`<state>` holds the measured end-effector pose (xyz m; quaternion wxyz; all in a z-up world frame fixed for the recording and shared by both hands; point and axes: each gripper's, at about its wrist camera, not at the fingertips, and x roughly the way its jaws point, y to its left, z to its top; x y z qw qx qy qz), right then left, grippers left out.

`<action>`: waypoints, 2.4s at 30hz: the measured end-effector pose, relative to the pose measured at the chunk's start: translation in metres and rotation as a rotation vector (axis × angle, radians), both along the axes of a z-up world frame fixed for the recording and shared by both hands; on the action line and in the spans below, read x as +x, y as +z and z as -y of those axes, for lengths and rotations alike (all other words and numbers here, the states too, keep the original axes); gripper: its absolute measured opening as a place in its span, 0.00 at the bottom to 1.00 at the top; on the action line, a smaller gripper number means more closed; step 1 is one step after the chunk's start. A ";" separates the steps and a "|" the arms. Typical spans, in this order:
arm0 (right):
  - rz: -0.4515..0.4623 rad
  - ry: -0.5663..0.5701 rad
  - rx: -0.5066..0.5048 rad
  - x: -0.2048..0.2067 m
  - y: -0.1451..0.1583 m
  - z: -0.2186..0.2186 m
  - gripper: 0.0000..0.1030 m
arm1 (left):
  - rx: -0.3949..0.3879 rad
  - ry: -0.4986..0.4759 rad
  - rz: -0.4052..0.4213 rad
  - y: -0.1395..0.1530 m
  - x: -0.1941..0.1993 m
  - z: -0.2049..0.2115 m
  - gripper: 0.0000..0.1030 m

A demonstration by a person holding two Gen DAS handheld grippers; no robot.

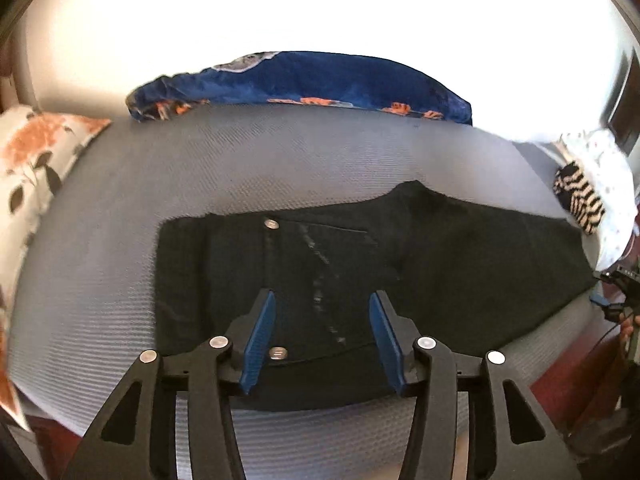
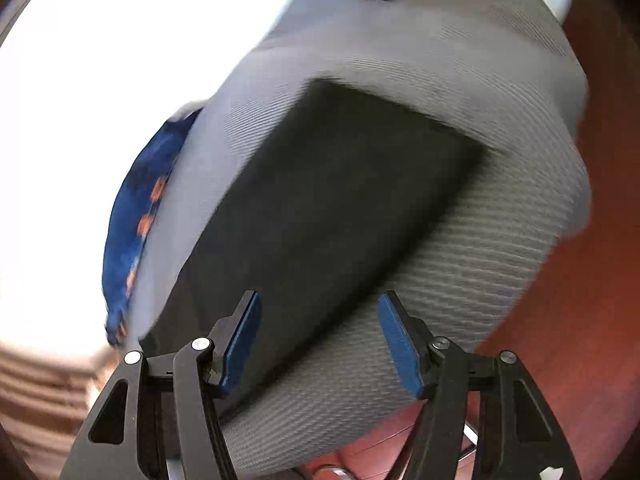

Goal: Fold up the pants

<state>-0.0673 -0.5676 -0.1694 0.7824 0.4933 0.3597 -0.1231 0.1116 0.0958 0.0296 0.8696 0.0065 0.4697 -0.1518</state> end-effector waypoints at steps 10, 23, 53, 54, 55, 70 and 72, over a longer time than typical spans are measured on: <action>0.134 -0.132 0.101 0.011 -0.025 0.043 0.24 | -0.020 -0.005 -0.062 -0.038 -0.004 0.031 0.55; 0.172 -0.062 0.051 0.056 0.007 0.040 0.10 | -0.054 -0.024 -0.136 -0.084 0.002 0.084 0.55; 0.043 0.994 -0.454 0.176 0.029 -0.356 0.11 | -0.276 0.157 -0.058 -0.034 -0.006 -0.007 0.55; 0.043 1.001 -0.456 0.173 0.028 -0.357 0.11 | -0.278 0.154 -0.060 -0.035 -0.006 -0.004 0.55; 0.043 1.003 -0.455 0.174 0.030 -0.358 0.11 | -0.282 0.144 -0.063 -0.034 -0.005 -0.001 0.55; 0.125 0.953 -0.353 0.127 0.057 -0.314 0.47 | -0.452 -0.033 -0.311 -0.055 0.009 0.060 0.55; 0.131 0.880 -0.341 0.124 0.059 -0.294 0.47 | -0.494 -0.028 -0.398 -0.065 0.017 0.068 0.54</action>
